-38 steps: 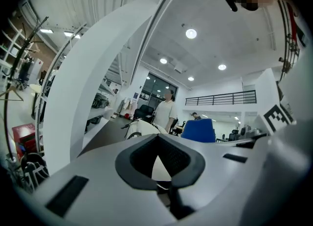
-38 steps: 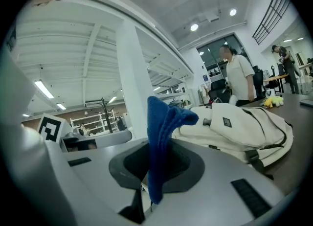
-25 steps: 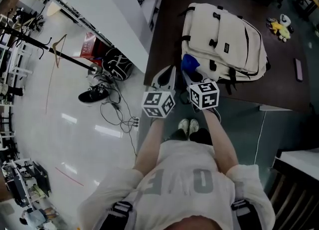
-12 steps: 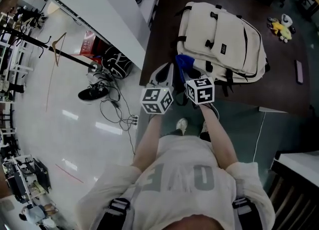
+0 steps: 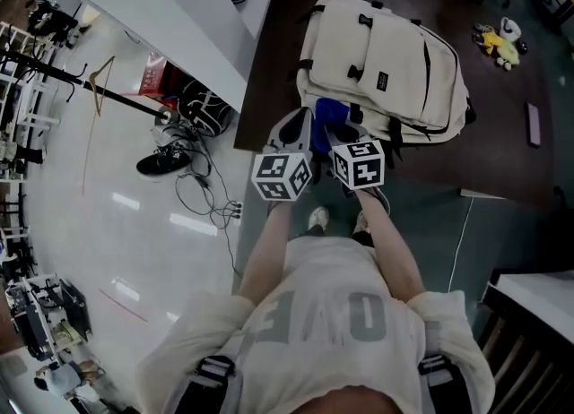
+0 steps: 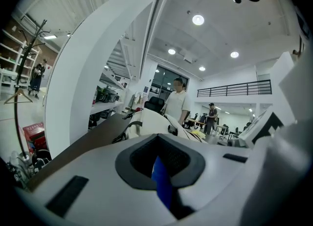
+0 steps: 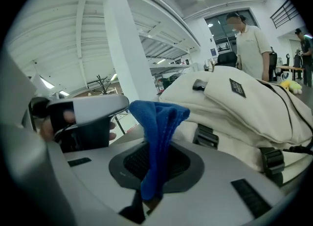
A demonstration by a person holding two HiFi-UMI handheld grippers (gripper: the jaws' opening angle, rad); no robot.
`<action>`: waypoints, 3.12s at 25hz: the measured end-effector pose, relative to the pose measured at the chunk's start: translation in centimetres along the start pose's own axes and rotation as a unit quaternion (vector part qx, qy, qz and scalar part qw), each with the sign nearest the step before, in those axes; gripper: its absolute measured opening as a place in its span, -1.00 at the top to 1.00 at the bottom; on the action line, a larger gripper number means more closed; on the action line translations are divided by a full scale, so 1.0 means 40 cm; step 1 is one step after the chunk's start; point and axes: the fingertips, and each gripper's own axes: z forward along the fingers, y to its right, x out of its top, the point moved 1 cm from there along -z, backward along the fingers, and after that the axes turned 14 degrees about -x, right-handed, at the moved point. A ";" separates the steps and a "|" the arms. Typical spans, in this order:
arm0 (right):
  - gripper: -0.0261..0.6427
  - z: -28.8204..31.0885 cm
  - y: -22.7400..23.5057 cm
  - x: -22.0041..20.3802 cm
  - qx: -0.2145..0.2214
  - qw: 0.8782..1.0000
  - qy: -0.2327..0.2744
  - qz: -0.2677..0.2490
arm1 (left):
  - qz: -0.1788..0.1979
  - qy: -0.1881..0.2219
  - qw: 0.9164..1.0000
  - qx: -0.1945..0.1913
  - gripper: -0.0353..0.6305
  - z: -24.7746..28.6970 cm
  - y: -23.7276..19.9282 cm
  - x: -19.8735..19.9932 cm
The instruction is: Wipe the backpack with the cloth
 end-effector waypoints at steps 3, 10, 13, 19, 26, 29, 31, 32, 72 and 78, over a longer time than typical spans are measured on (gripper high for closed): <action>0.82 -0.014 0.034 -0.015 -0.003 1.000 -0.005 -0.001 | -0.002 0.002 1.000 0.002 0.88 0.012 0.020 -0.008; 0.81 -0.039 0.092 -0.045 0.002 1.000 -0.017 -0.017 | -0.005 0.002 1.000 0.003 0.88 0.042 0.086 -0.044; 0.82 -0.044 0.098 -0.049 0.010 0.999 -0.020 -0.034 | -0.002 0.003 1.000 0.005 0.88 0.062 0.111 -0.053; 0.81 -0.071 0.138 -0.064 0.023 0.998 -0.022 -0.048 | 0.000 0.009 1.000 0.014 0.88 0.090 0.143 -0.067; 0.81 -0.093 0.180 -0.079 0.042 0.998 -0.030 -0.026 | 0.001 0.004 1.000 0.015 0.88 0.132 0.181 -0.089; 0.81 -0.096 0.196 -0.080 0.045 0.998 -0.030 -0.017 | 0.002 0.002 1.000 0.015 0.88 0.145 0.196 -0.098; 0.81 -0.102 0.220 -0.086 0.041 0.999 -0.033 0.001 | 0.001 0.001 1.000 0.016 0.88 0.148 0.204 -0.105; 0.81 -0.104 0.235 -0.089 0.035 0.999 -0.035 0.009 | 0.001 0.001 1.000 0.016 0.88 0.149 0.207 -0.107; 0.81 -0.233 0.765 -0.213 -0.158 0.984 -0.074 0.019 | -0.004 -0.035 0.998 -0.049 0.88 0.307 0.337 -0.195; 0.81 -0.236 0.794 -0.221 -0.170 0.982 -0.077 0.036 | -0.004 -0.034 0.998 -0.053 0.88 0.324 0.346 -0.184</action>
